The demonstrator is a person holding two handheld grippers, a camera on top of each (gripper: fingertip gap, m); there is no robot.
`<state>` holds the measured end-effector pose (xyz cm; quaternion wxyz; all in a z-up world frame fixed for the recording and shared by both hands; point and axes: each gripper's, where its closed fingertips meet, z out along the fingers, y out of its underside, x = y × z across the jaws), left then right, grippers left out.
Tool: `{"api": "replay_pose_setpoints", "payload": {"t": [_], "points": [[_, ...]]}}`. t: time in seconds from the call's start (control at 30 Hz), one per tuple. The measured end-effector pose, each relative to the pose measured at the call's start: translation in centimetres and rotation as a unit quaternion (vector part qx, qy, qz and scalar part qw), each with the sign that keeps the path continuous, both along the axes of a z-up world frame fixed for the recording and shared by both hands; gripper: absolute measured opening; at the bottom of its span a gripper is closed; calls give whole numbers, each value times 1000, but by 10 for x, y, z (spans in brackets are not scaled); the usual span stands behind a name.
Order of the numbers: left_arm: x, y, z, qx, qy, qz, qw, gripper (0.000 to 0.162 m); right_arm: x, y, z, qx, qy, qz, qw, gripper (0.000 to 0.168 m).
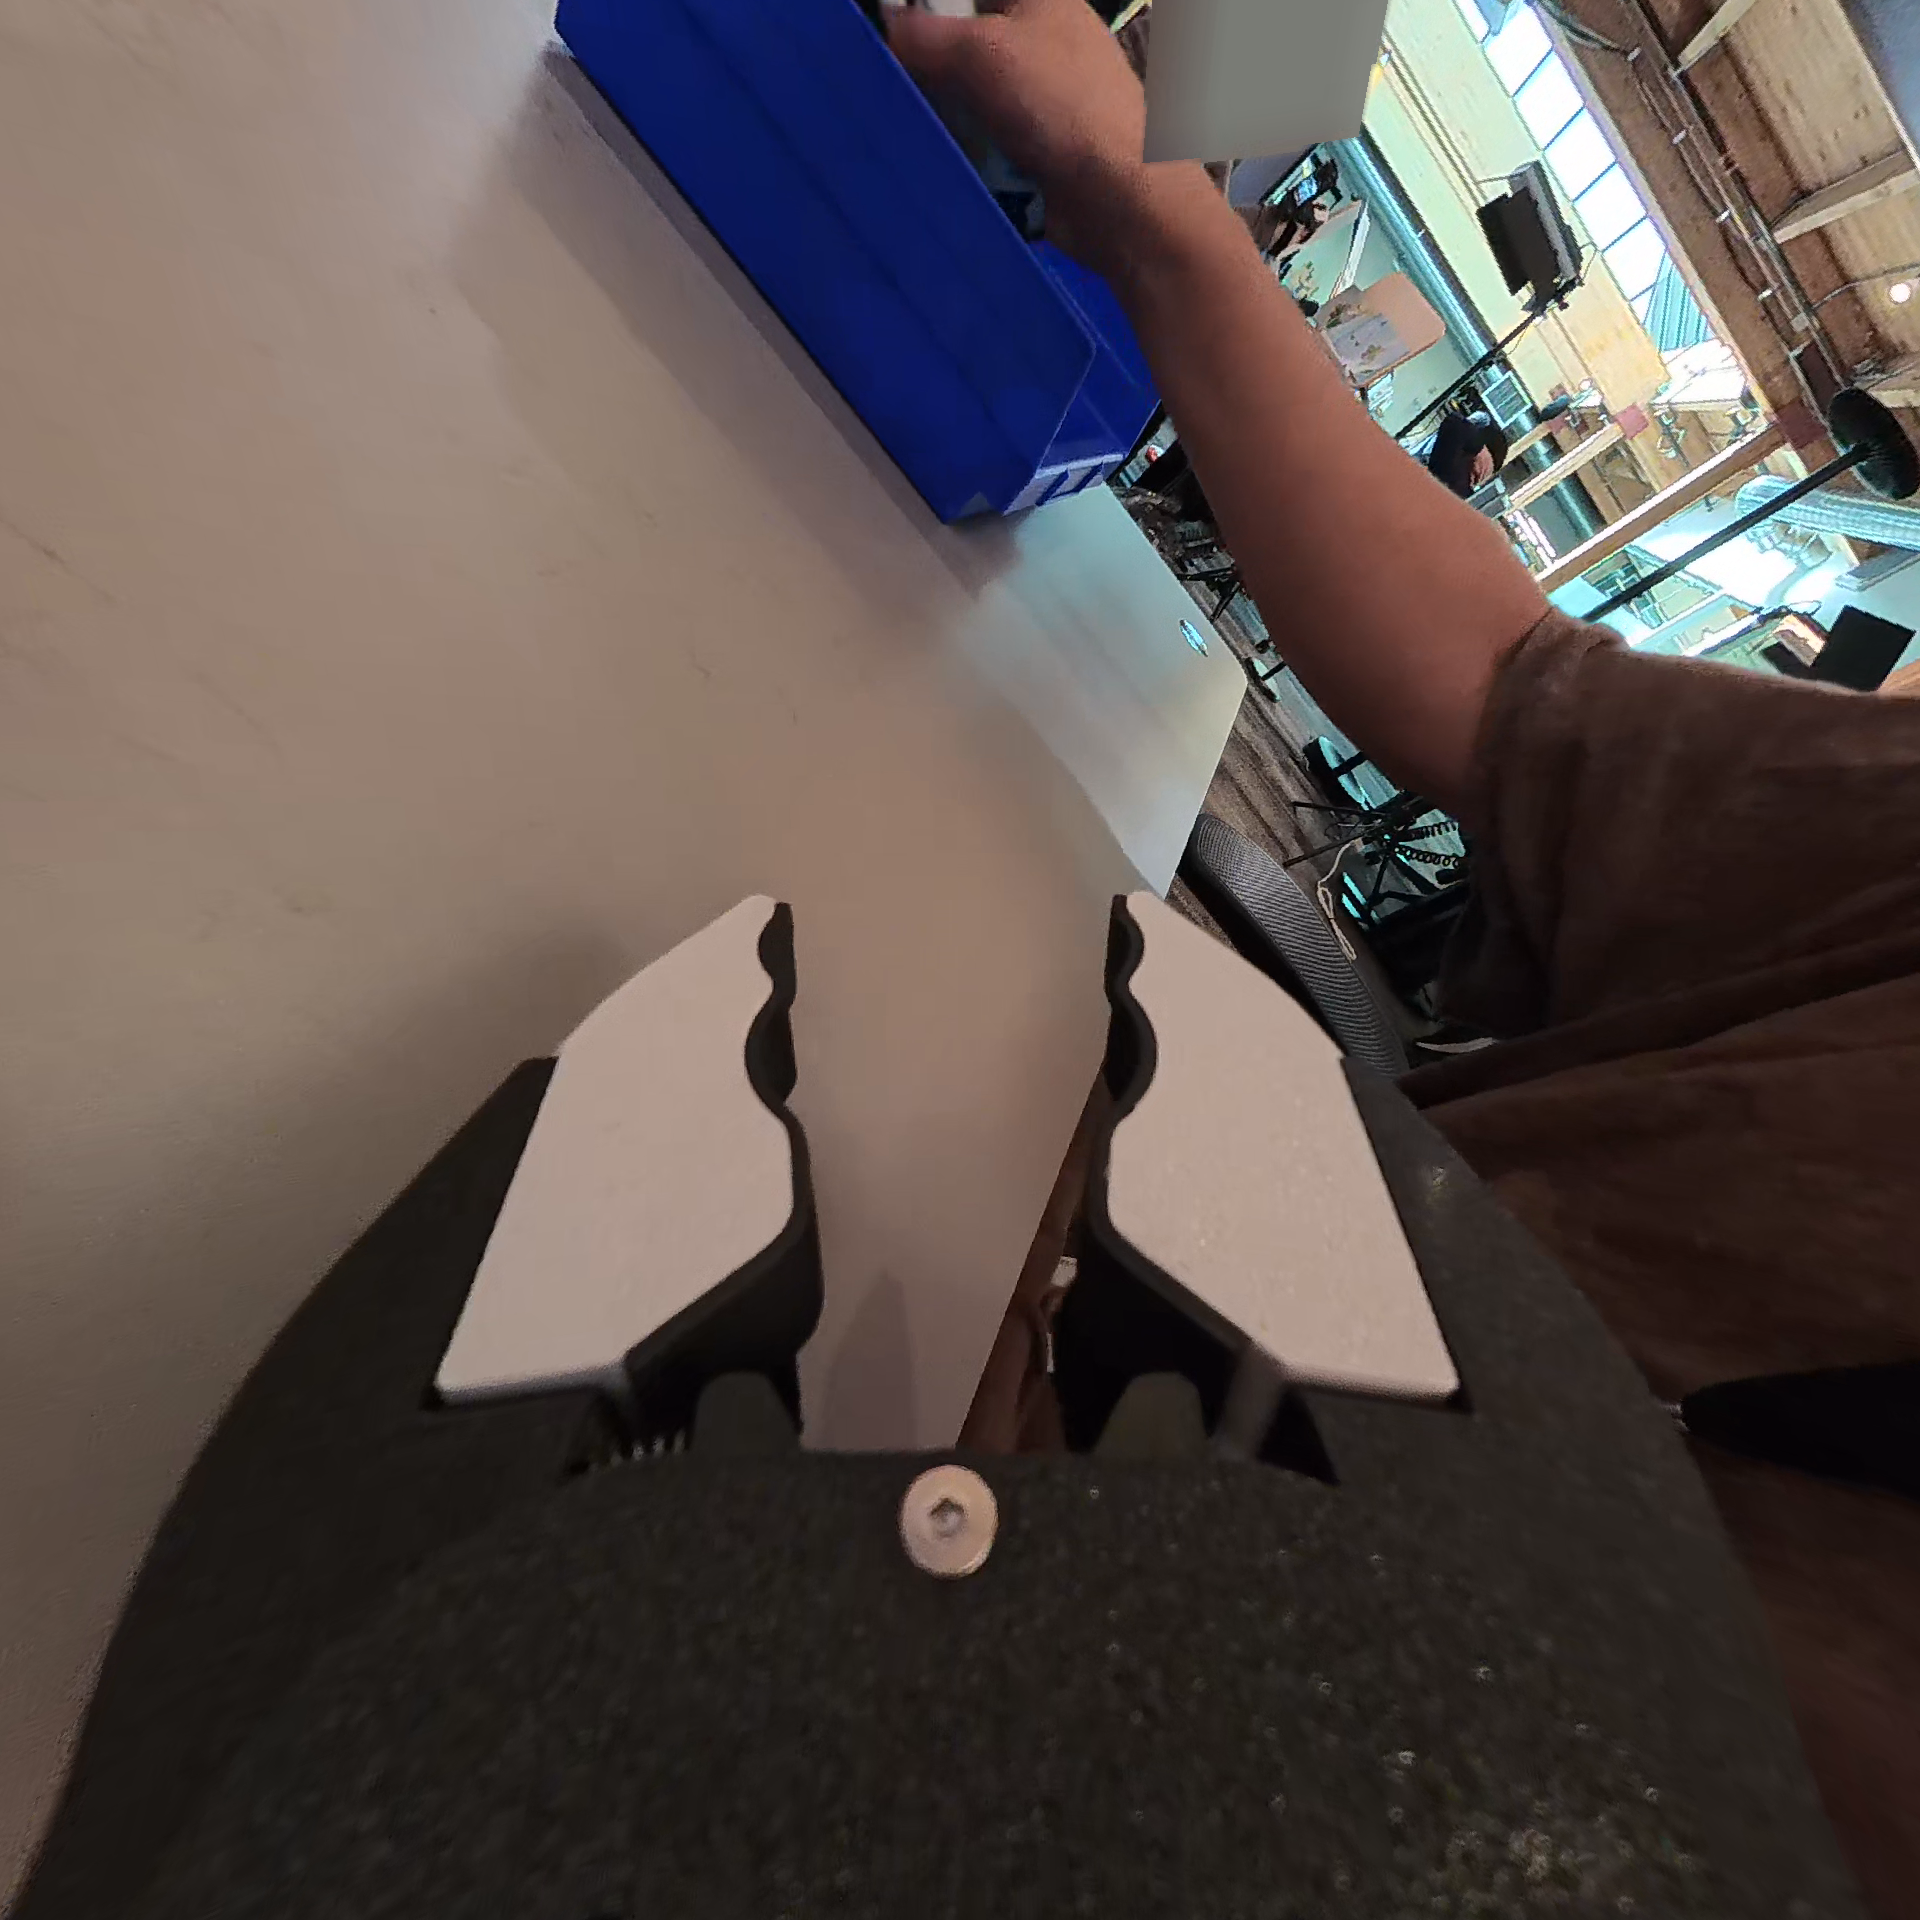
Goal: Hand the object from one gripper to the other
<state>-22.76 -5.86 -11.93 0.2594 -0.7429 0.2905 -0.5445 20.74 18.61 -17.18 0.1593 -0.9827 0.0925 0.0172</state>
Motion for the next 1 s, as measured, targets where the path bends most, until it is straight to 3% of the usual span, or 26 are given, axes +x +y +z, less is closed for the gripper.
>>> {"api": "replay_pose_setpoints", "payload": {"t": [0.07,0.17,0.27,0.33,0.4,0.47,0.6,0.7,0.87,1.0], "points": [[0,-1,0,-4,-3,-5,1000,57,-1,-3,36,51,-2,8,999,50],[-1,-1,-1,-2,0,-6,1000,57,-7,-23,117,179,-36,41,982,48],[-2,0,-2,7,9,-5,1000,57,-30,-68,188,348,-88,98,928,51],[-3,1,-3,22,18,-1,1000,57,-56,-107,203,442,-102,138,881,66],[-5,6,-6,53,41,12,998,57,-85,-148,193,495,-73,147,853,68],[-10,15,-13,105,85,35,990,57,-104,-181,164,504,-70,155,847,60],[-20,33,-22,191,166,81,964,65,-100,-219,89,436,-109,92,889,58],[-20,35,-18,197,160,89,963,66,-102,-232,53,404,-59,62,911,58],[-26,42,-12,165,157,92,969,66,-100,-241,38,396,-40,55,916,57],[-56,70,26,184,162,132,960,66,-99,-241,38,398,-60,67,913,58]]}}
